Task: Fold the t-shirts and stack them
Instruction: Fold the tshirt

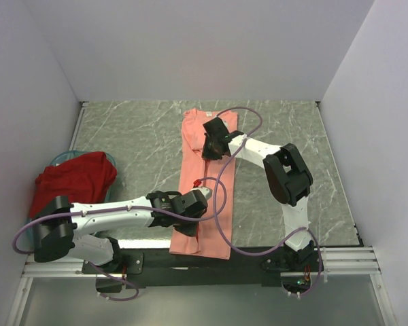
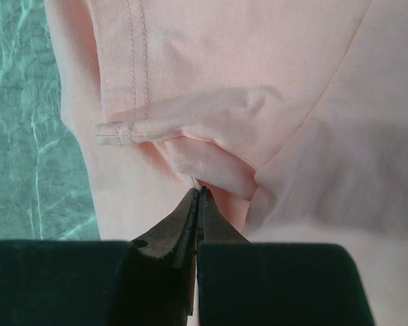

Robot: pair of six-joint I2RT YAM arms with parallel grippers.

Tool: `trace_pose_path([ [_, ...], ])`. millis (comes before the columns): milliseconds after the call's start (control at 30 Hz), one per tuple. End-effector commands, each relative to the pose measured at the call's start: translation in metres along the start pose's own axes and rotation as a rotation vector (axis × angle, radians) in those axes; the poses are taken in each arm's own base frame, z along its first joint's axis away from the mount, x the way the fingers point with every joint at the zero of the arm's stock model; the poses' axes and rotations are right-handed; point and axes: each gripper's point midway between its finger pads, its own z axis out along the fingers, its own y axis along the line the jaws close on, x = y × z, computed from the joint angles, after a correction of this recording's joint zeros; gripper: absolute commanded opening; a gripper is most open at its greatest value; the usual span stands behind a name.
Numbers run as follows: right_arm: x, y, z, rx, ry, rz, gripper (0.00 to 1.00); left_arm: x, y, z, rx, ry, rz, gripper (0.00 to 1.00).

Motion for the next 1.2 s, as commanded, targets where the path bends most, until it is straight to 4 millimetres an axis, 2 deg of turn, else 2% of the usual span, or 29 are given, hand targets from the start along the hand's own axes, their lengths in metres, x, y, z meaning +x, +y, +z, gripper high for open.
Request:
trace_pose_path([
  [0, -0.026, 0.008, -0.007, -0.017, -0.057, -0.003, 0.00, -0.009, -0.018, -0.015, 0.076, -0.018, 0.042, 0.15],
  [267, -0.027, 0.007, -0.008, -0.018, -0.057, -0.004, 0.00, -0.005, -0.021, -0.013, 0.120, -0.007, 0.061, 0.18],
  [467, -0.027, 0.009, -0.008, -0.022, -0.055, -0.001, 0.00, 0.000, -0.032, -0.011, 0.194, 0.006, 0.050, 0.19],
  [533, -0.026, 0.009, -0.009, -0.024, -0.052, -0.002, 0.00, -0.001, -0.031, -0.011, 0.191, 0.001, 0.039, 0.24],
  [600, -0.023, 0.009, -0.011, -0.035, -0.043, -0.006, 0.00, -0.004, -0.027, -0.012, 0.170, -0.022, 0.019, 0.35],
  [633, -0.025, 0.011, -0.015, -0.046, -0.053, -0.007, 0.02, -0.004, -0.020, -0.010, 0.136, -0.037, -0.023, 0.39],
  [667, -0.022, 0.007, -0.016, -0.042, -0.049, -0.007, 0.09, -0.006, -0.015, -0.011, 0.126, -0.046, -0.054, 0.41],
  [800, -0.026, 0.012, -0.032, -0.067, -0.070, -0.021, 0.25, 0.001, -0.002, -0.014, 0.119, -0.067, -0.231, 0.40],
  [833, -0.028, 0.013, -0.037, -0.069, -0.075, -0.024, 0.30, 0.010, 0.006, -0.009, 0.105, -0.055, -0.256, 0.39],
  [867, -0.031, 0.014, -0.041, -0.073, -0.079, -0.024, 0.31, 0.009, 0.013, -0.006, 0.085, -0.075, -0.287, 0.37],
  [900, -0.031, 0.015, -0.044, -0.074, -0.080, -0.027, 0.32, 0.007, 0.011, -0.006, 0.105, -0.089, -0.324, 0.35],
  [933, -0.033, 0.016, -0.050, -0.079, -0.086, -0.025, 0.32, 0.016, 0.018, 0.000, 0.091, -0.076, -0.340, 0.34],
  [1033, -0.032, 0.014, -0.055, -0.068, -0.081, -0.019, 0.33, 0.024, 0.025, 0.006, 0.086, -0.065, -0.380, 0.30],
  [1133, -0.027, 0.019, -0.064, -0.088, -0.085, -0.022, 0.32, 0.033, 0.032, 0.012, 0.060, -0.043, -0.390, 0.27],
  [1167, -0.017, 0.017, -0.063, -0.085, -0.071, -0.026, 0.32, 0.036, 0.035, 0.014, 0.049, -0.035, -0.394, 0.27],
])
